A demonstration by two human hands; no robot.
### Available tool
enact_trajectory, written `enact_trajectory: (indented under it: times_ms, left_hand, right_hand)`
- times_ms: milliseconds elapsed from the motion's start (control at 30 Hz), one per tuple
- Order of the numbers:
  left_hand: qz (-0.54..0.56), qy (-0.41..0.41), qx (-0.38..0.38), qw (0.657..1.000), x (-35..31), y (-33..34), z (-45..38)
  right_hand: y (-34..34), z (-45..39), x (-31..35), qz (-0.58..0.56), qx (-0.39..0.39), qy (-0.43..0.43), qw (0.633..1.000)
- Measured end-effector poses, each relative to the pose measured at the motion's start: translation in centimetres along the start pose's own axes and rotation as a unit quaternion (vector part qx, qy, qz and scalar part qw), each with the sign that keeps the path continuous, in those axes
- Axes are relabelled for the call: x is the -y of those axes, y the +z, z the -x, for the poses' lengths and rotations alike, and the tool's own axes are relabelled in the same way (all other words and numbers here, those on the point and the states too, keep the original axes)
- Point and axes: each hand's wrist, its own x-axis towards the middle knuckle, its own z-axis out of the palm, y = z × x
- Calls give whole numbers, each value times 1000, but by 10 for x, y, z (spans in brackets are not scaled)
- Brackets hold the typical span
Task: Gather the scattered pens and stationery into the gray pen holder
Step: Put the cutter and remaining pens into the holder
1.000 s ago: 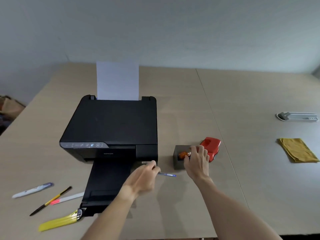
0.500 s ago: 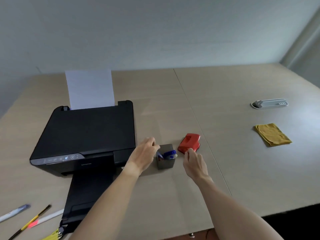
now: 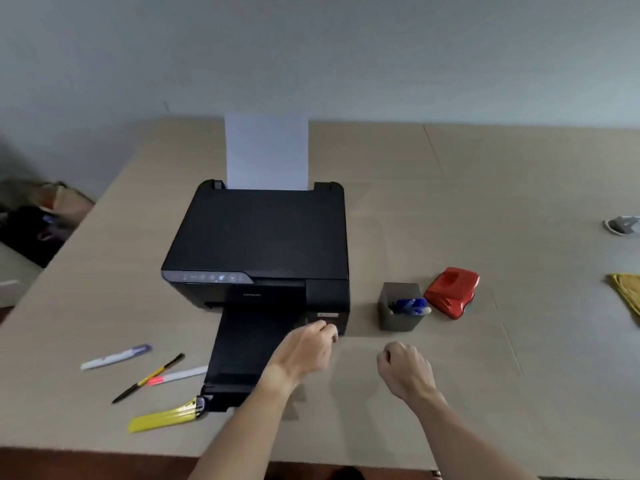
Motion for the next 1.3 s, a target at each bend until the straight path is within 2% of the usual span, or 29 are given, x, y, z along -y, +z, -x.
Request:
enact_trajectory:
  times_ms: [167,333,467,533,600,667,867,1000,1100,1167,1233,1300]
  left_hand:
    - [-4,-137,-25,990,72,-16,80]
    - [9,-305,-59,951,139,-15,153]
    - [-22,-368,-37,929,178,-7,208]
    - [-12,-379,-24,925,190,0,230]
    - [20,-381,-16,924,200,2,246]
    - [35,-372,-19,927,210,2,255]
    - [-6,-369,2,929,241,2,268]
    - [-39,-351,-28,935,255,-5,282]
    - [13,-348,-61,935,262,-10,294]
    - [114,-369,-97,917,263,-19,297]
    - [194,-388,-130,892,261,-30,295]
    - [218,-389,-180,877,258,-41,288]
  right_hand:
    - [34,-1,75,23,12,-84,996]
    - [73,4,155,44,19,-188,981]
    - [112,11,215,51,26,-293,955]
    - [129,12,243,60,32,-351,934]
    - [153,8,267,124,40,-413,901]
    - [176,2,291,198,46,-436,876]
    - [216,2,330,278,82,-399,870]
    - [224,2,336,303,104,-385,866]
    - [224,2,337,265,116,-396,872]
    - [220,5,339,207,129,-411,879]
    - [213,11,341,105,117,-410,898]
    - [204,17,340,-8,92,-401,911]
